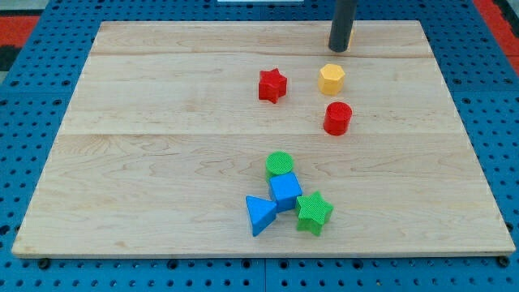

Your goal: Put the yellow hexagon into the red star

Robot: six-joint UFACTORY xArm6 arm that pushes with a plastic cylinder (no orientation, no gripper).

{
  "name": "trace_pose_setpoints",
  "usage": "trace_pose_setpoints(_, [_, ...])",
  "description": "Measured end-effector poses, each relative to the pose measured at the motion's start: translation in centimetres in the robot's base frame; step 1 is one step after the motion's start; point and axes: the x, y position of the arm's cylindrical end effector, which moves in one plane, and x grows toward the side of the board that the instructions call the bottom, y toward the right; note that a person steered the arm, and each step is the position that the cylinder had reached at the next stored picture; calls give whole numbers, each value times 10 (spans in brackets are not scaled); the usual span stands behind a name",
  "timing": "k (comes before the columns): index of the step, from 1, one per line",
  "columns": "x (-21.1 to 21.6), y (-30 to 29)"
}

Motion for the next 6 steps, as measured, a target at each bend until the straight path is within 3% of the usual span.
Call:
trace_pose_setpoints(1, [54,36])
trace_pose_setpoints(2, [90,26])
trace_pose_setpoints(6, [102,-72])
